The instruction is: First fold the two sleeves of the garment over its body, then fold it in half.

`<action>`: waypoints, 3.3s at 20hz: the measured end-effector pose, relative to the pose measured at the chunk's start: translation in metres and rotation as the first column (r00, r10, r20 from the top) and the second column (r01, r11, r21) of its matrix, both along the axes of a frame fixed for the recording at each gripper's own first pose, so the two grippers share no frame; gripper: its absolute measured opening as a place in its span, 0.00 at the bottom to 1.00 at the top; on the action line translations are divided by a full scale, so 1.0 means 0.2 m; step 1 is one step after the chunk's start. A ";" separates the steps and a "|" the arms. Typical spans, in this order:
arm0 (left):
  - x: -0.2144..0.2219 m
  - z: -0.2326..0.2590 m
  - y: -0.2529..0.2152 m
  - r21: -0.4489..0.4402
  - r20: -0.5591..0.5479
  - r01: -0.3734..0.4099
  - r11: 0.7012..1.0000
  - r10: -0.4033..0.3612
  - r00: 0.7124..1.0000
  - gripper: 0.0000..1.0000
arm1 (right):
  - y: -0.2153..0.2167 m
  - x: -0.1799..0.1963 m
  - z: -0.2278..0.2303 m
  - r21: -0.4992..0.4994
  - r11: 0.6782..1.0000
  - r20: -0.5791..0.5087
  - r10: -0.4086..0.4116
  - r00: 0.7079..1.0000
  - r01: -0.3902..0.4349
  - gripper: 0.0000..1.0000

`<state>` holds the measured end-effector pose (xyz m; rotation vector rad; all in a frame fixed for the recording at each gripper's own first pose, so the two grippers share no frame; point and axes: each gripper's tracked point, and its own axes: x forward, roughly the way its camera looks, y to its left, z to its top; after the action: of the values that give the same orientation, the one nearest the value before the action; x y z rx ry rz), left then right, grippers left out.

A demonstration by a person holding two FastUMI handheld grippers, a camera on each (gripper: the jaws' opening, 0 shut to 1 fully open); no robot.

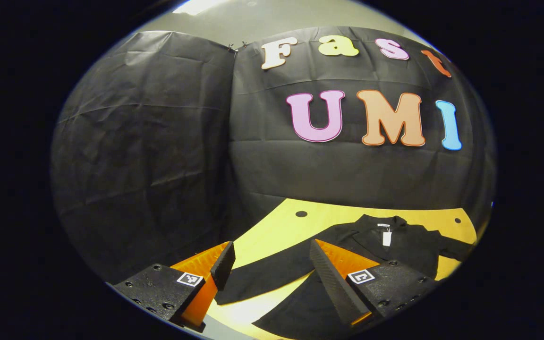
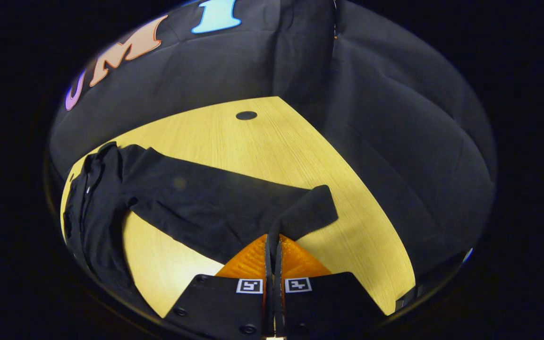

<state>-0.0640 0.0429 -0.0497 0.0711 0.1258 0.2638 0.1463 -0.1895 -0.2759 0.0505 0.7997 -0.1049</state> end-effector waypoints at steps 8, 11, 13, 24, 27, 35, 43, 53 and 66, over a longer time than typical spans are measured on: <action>0.02 -0.05 -0.01 -0.009 -0.002 0.054 0.999 -0.054 0.999 1.00 | 0.18 0.01 0.65 -0.036 0.987 0.222 0.162 0.961 -0.158 0.03; 0.06 -0.06 0.03 0.009 -0.012 0.101 0.995 -0.101 0.995 1.00 | 0.26 -0.03 0.90 -0.042 0.980 0.297 0.200 0.934 -0.196 0.02; 0.09 -0.06 0.06 0.006 -0.016 0.135 0.991 -0.135 0.991 1.00 | 0.30 -0.07 1.06 -0.035 0.973 0.333 0.227 0.915 -0.229 0.02; 0.23 -0.11 0.32 -0.013 -0.043 0.219 0.976 -0.219 0.975 1.00 | 0.23 -0.17 1.05 -0.031 0.863 0.444 0.464 0.767 -0.504 0.02; 0.22 -0.13 0.42 -0.020 -0.057 0.209 0.978 -0.209 0.976 0.95 | 0.21 -0.04 0.93 -0.018 0.833 0.413 0.509 0.755 -0.552 0.02; 0.20 -0.17 0.51 -0.051 -0.085 0.182 0.982 -0.186 0.979 0.95 | 0.37 0.08 0.54 -0.041 0.758 0.291 0.632 0.718 -0.651 0.04; 0.22 -0.23 0.37 -0.121 -0.112 0.218 0.968 -0.232 0.966 0.92 | 0.42 0.02 0.56 -0.016 0.711 0.316 0.671 0.671 -0.703 0.37; 0.26 -0.50 0.35 -0.149 -0.244 0.180 0.972 -0.213 0.946 0.93 | 0.02 -0.10 0.82 0.006 0.786 0.426 0.557 0.713 -0.618 1.00; 0.23 -0.94 0.65 -0.172 -0.504 -0.075 0.982 -0.022 0.864 0.95 | -0.94 -0.31 1.30 -0.076 0.948 0.627 0.286 0.725 -0.308 1.00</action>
<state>-0.0184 0.1725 -0.2374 -0.0502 0.6760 0.2553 0.0848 -0.3766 -0.0158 -0.0141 0.1168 0.2293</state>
